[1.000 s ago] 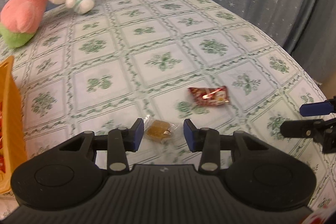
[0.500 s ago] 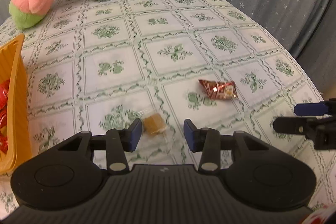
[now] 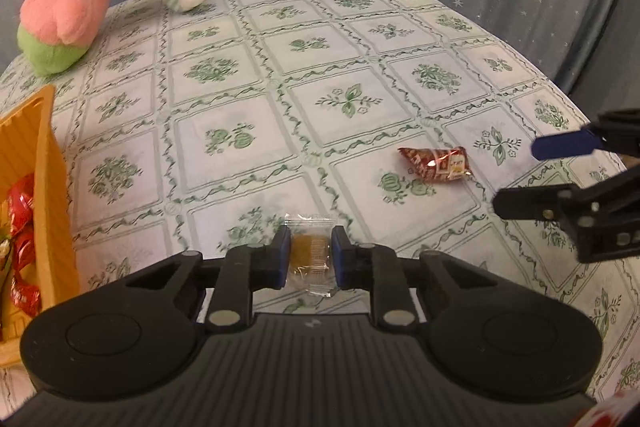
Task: Organize snacks
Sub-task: 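Grasp the clear wrapped candy with the left tool while the right tool grasps the red-white candy, then carry the clear candy and red-white candy over the orange tray with both tools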
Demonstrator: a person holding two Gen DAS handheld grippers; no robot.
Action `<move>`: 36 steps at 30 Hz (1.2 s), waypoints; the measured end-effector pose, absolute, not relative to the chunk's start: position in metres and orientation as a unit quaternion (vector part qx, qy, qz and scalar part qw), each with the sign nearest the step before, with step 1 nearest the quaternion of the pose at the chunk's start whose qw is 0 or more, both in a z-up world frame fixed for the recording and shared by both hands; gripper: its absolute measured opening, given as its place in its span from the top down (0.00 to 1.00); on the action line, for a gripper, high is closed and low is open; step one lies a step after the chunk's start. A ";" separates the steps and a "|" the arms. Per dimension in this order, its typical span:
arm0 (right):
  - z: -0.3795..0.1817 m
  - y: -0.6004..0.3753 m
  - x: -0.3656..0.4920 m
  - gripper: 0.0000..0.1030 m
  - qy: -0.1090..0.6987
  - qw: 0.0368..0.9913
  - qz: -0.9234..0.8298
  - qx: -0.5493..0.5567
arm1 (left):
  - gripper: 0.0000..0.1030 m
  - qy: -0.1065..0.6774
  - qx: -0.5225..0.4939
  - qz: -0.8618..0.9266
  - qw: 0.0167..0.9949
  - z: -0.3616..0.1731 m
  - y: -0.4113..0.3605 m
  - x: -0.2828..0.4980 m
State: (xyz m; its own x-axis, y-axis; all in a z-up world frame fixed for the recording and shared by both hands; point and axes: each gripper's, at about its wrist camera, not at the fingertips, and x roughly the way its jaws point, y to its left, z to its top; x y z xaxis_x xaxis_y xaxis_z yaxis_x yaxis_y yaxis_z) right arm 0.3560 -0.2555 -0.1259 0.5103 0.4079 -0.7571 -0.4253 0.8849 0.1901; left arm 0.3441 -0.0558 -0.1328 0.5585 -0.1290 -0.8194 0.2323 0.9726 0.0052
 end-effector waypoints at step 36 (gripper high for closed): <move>-0.103 -0.183 0.350 0.80 0.426 0.841 0.334 -0.030 | 0.81 0.436 0.013 -0.050 0.899 -0.071 0.001 0.291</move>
